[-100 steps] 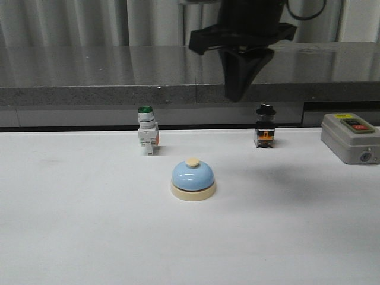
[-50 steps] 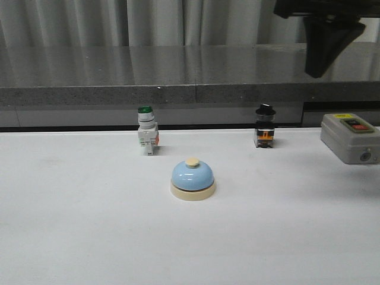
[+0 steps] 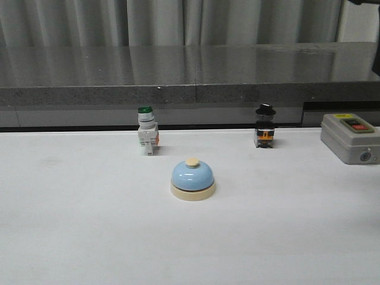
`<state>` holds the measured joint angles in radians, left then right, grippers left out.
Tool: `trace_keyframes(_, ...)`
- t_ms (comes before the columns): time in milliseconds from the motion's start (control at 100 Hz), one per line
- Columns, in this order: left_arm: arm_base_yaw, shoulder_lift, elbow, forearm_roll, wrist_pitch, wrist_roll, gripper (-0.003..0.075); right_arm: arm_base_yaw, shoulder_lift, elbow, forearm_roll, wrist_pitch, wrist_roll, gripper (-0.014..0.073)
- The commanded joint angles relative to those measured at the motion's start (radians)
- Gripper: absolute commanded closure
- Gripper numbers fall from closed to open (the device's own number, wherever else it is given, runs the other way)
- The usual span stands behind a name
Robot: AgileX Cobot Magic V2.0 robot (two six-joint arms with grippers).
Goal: Place and press bell with both arms
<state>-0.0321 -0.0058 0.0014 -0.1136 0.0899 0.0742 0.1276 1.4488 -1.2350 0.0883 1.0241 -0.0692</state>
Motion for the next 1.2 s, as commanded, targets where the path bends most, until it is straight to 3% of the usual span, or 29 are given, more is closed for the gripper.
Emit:
trace_keyframes(0, -0.002, -0.028, 0.043, -0.002, -0.073, -0.003, 0.0741, -0.015, -0.098, 0.027, 0.009, -0.044, 0.01, 0.0662)
trace_keyframes(750, -0.002, -0.028, 0.043, -0.002, -0.073, -0.003, 0.0741, -0.017, -0.586, 0.402, 0.009, -0.116, 0.083, 0.0662)
trace_keyframes(1190, -0.002, -0.028, 0.043, -0.002, -0.073, -0.003, 0.0741, -0.149, -0.912, 0.674, 0.008, -0.336, 0.085, 0.0662)
